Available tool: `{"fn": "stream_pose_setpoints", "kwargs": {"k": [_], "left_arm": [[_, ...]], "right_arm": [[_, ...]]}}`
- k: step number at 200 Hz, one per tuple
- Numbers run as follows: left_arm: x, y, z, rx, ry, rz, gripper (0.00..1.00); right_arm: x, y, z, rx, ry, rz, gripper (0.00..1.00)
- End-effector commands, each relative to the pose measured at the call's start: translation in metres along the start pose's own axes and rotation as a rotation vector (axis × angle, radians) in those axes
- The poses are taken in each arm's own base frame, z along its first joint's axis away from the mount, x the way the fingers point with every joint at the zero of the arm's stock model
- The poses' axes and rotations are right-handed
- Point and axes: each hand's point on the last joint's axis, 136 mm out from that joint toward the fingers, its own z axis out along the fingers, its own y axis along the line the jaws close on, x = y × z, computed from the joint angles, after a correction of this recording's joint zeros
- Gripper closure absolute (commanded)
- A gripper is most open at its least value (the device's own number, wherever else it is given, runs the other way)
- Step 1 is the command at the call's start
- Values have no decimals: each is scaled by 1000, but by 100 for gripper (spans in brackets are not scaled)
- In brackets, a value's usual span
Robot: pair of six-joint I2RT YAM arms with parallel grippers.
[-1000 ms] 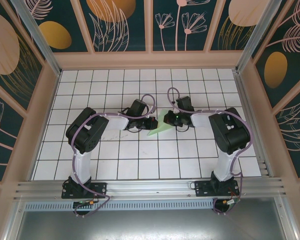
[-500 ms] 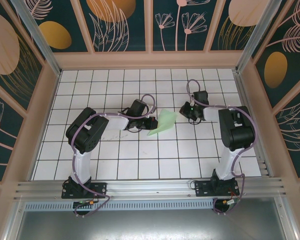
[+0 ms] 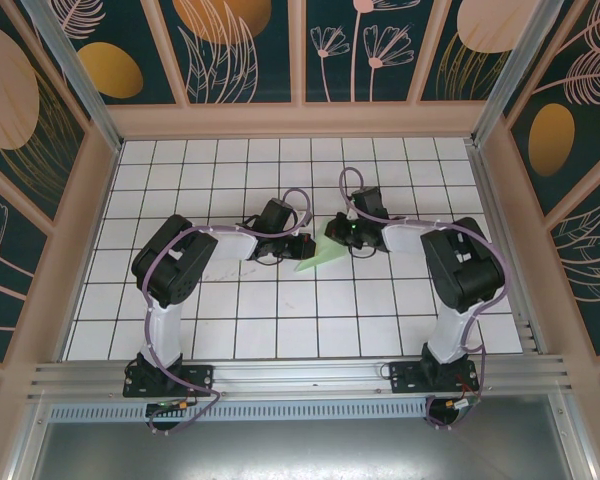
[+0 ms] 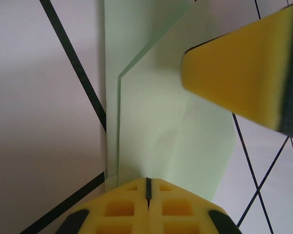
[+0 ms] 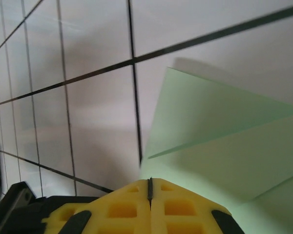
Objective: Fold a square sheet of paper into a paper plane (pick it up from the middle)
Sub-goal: Fourth fold the wing at the center of the table.
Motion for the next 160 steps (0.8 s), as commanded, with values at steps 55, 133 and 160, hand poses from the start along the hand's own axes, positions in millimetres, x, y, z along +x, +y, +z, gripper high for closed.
{"fn": "stream_pose_setpoints", "kwargs": {"k": [55,133,160], "left_arm": [[32,57,-3,-229,92,-90,100],[-36,-17,-33,-37,-57,-86,97],[-30,-27,-34,26,-40,-115,97]], "right_arm": [[29,-47,15,127,85,80,100],[51,-94,20,283,129,131,100],[51,-98,20,312,129,126,100]]}}
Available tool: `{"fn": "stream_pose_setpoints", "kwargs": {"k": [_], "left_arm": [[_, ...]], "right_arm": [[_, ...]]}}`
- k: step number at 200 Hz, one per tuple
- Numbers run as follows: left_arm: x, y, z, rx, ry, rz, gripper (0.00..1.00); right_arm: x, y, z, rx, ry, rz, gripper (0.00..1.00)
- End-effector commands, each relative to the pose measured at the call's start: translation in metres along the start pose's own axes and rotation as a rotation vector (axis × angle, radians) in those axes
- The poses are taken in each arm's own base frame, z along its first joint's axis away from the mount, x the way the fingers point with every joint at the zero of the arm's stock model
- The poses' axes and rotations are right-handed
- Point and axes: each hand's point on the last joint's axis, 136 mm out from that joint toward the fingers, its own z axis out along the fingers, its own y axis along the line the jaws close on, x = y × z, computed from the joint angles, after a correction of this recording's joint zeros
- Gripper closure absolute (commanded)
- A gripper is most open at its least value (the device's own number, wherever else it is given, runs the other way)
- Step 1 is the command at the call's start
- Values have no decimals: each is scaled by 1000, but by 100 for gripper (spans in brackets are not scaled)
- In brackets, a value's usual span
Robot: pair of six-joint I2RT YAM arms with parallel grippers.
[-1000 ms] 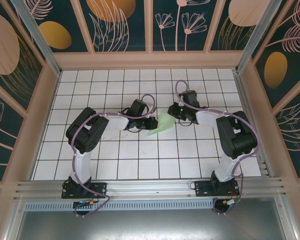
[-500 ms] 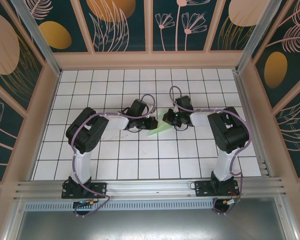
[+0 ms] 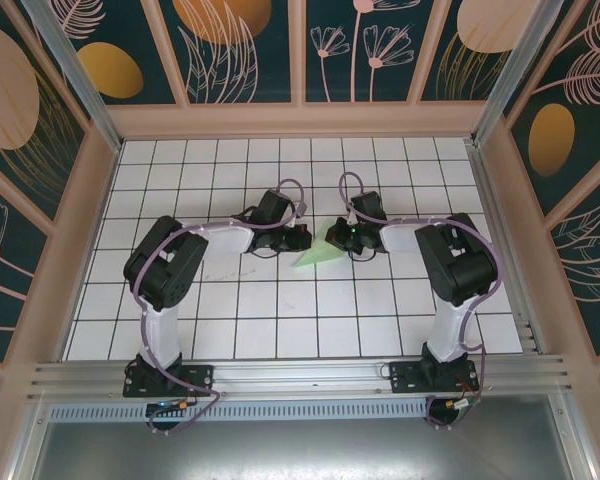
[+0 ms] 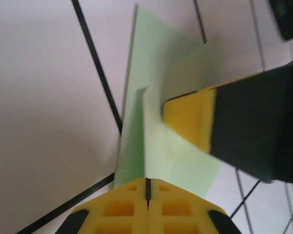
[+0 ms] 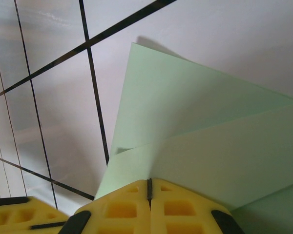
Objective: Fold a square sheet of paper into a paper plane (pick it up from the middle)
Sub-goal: Fourth fold the wing at the center of the table.
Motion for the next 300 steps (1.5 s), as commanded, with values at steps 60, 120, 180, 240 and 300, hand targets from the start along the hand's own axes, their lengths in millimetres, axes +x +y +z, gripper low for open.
{"fn": "stream_pose_setpoints", "kwargs": {"k": [60,120,180,240,300], "left_arm": [[12,-26,2,106,70,-65,96],[31,-15,12,55,117,-95,95],[45,14,18,-47,119,-132,95],[60,26,18,-76,144,-152,96],[73,32,7,-99,151,-160,96]], "right_arm": [[42,-87,15,309,98,89,100],[46,-93,16,330,111,103,100],[49,-97,17,344,125,108,100],[51,-99,17,354,133,111,100],[53,-101,16,363,141,110,100]]}}
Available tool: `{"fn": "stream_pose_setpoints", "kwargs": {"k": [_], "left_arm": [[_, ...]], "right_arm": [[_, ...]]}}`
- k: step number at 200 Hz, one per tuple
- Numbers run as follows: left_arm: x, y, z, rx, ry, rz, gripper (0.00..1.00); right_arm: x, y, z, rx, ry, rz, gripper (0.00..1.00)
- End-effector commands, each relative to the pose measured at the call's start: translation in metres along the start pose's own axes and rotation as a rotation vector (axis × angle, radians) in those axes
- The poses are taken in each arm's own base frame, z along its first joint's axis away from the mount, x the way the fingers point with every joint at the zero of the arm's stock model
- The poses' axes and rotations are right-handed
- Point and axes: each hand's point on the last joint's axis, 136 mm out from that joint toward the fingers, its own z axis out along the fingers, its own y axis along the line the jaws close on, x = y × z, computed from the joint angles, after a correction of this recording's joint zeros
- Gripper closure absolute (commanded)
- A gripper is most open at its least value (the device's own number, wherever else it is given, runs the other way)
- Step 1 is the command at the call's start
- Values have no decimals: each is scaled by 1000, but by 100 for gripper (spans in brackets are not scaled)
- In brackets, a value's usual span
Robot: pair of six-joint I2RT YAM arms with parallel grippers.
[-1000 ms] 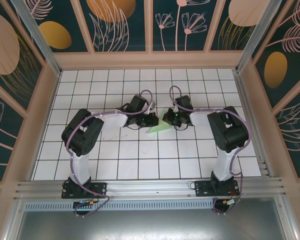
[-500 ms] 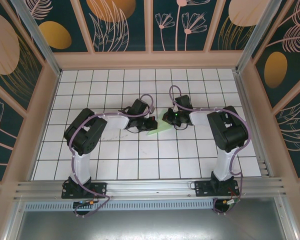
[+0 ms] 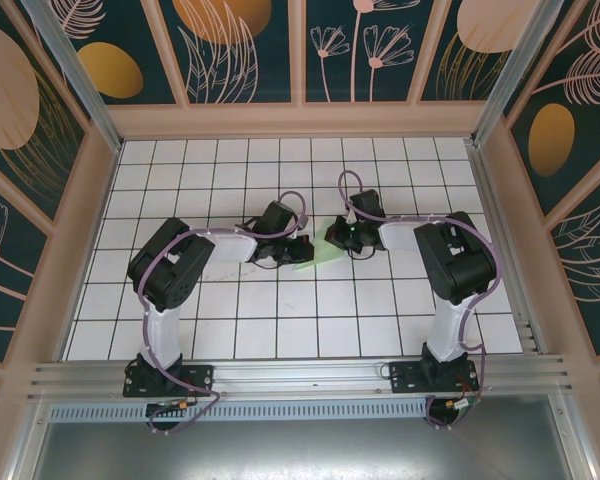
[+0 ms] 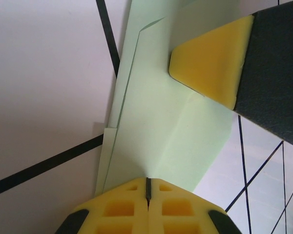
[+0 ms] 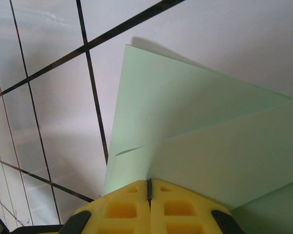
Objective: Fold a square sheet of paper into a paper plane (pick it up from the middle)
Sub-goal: Fourth fold the wing at the center of the table.
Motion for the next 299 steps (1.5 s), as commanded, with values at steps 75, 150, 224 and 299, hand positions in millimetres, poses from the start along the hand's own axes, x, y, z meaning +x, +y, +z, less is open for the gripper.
{"fn": "stream_pose_setpoints", "kwargs": {"k": [75,150,224,299], "left_arm": [[48,32,-23,-118,86,-75,95],[69,47,-30,-150,116,-109,96],[34,8,-53,-33,-34,-13,100],[-4,-26,-56,79,-146,24,100]], "right_arm": [[52,-99,15,345,124,102,100],[53,-98,14,344,127,102,100],[49,-92,12,328,117,89,100],[44,-82,11,302,104,79,100]]}}
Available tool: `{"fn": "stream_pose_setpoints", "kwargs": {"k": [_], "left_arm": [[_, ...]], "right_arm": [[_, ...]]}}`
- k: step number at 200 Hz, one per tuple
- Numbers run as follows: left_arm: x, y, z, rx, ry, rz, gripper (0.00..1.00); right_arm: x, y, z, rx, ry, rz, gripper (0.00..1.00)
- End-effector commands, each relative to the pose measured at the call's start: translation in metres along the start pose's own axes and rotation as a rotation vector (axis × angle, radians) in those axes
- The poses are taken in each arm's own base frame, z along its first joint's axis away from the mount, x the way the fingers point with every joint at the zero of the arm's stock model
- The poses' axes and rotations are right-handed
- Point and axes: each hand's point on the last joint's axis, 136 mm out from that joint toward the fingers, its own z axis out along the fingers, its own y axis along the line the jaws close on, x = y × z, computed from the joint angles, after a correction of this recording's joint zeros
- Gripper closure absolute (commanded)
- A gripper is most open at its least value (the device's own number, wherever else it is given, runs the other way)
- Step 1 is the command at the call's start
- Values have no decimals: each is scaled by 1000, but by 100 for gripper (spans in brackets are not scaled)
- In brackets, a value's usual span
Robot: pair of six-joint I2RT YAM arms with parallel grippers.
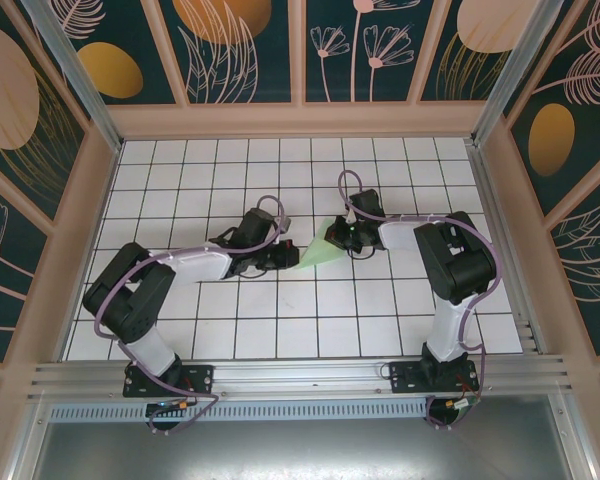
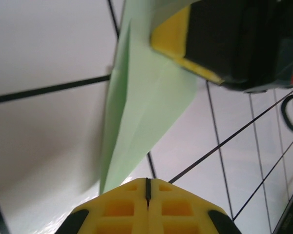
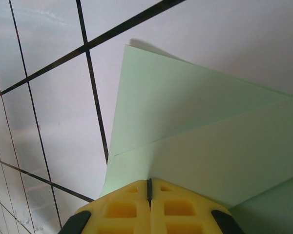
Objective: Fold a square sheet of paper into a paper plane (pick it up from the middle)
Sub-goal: Fourth fold the wing at the center of the table.
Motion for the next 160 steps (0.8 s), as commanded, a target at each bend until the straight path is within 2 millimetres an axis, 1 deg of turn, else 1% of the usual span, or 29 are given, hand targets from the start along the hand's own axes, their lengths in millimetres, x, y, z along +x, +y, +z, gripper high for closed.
{"fn": "stream_pose_setpoints", "kwargs": {"k": [1,35,59,73,93,118,142,152,160], "left_arm": [[-15,-9,8,53,-27,-10,100],[-11,-1,25,39,19,-23,100],[-7,7,32,21,36,-36,100],[0,14,35,7,60,-46,100],[13,23,38,-9,99,-63,100],[30,39,40,-62,154,-74,100],[41,53,39,-109,176,-85,100],[43,55,38,-118,179,-87,100],[44,56,38,-125,181,-88,100]], "right_arm": [[45,-85,12,302,103,81,100],[43,-81,12,292,100,77,100],[42,-76,11,276,96,73,100],[40,-73,11,269,93,68,100],[34,-62,8,241,79,51,100],[17,-38,1,183,44,7,100],[-5,2,-15,75,-20,-76,100],[-10,20,-23,21,-49,-121,100],[-10,32,-29,-18,-61,-155,100]]}}
